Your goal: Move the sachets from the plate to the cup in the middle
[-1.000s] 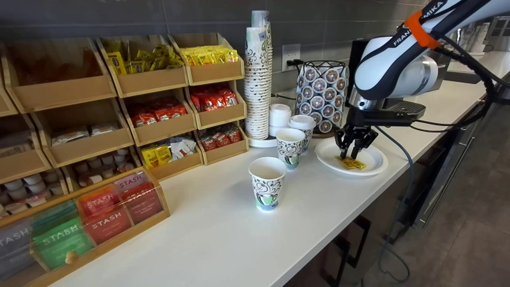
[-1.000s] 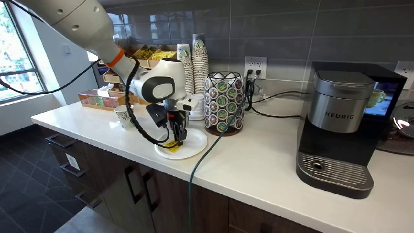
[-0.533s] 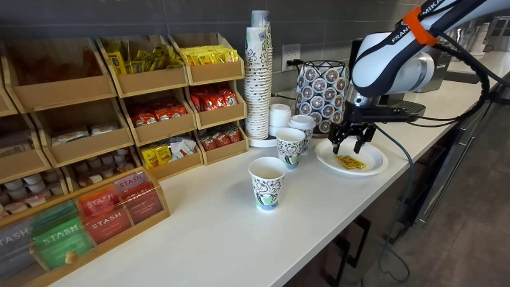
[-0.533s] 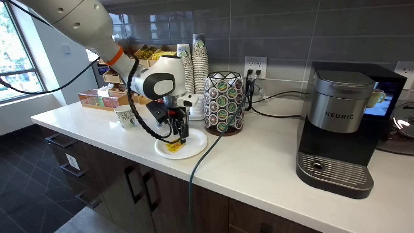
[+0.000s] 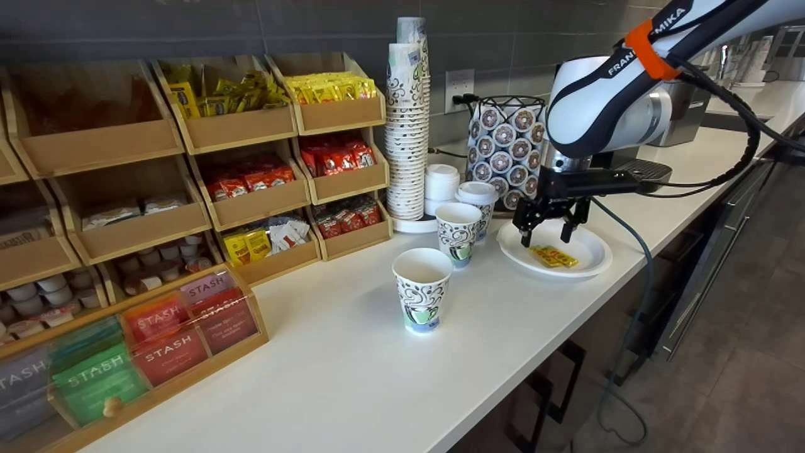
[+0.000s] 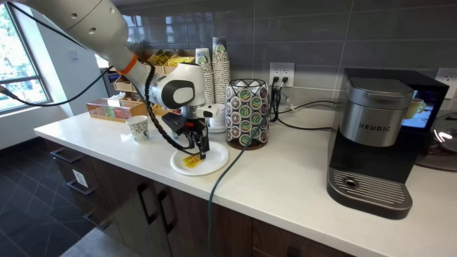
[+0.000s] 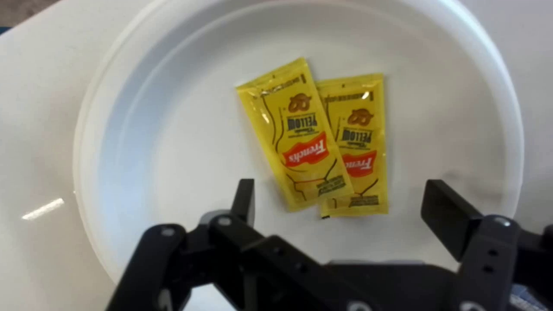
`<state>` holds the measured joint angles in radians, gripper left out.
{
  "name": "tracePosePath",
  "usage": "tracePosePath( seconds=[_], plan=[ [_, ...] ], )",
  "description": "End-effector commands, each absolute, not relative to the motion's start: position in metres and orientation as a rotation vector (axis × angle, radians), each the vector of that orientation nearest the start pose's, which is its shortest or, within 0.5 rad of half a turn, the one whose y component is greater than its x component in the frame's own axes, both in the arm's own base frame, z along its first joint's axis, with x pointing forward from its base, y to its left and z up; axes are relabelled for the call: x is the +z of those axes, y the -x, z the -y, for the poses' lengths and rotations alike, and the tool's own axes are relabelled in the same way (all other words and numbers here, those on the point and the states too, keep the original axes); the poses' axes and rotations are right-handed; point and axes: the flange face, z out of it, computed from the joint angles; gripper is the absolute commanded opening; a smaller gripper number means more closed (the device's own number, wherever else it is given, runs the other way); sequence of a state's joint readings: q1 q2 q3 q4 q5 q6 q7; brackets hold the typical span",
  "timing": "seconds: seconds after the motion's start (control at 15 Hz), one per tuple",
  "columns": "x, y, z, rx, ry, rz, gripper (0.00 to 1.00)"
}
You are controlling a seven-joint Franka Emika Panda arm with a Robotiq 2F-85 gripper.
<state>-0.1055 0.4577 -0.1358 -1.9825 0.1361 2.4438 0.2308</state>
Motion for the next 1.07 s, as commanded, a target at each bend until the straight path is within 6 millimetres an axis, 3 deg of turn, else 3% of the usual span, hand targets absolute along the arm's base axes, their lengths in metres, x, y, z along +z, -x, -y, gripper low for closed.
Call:
tracePosePath(
  seconds=[0.0, 0.2, 0.27, 0.4, 0.53, 0.87, 1.0],
  plan=[
    [0.22, -0.604, 0.141, 0.037, 3.004, -0.845, 0.96],
    [0.211, -0.606, 0.139, 0.061, 3.008, -0.837, 0.84],
    [0.209, -0.605, 0.14, 0.065, 3.008, -0.838, 0.74],
    [0.213, -0.606, 0.141, 0.064, 3.008, -0.841, 0.63],
    [0.217, -0.608, 0.144, 0.055, 3.01, -0.845, 0.41],
    [0.225, -0.609, 0.146, 0.025, 3.008, -0.853, 0.02],
    [0.226, -0.608, 0.146, 0.019, 3.007, -0.855, 0.0]
  ],
)
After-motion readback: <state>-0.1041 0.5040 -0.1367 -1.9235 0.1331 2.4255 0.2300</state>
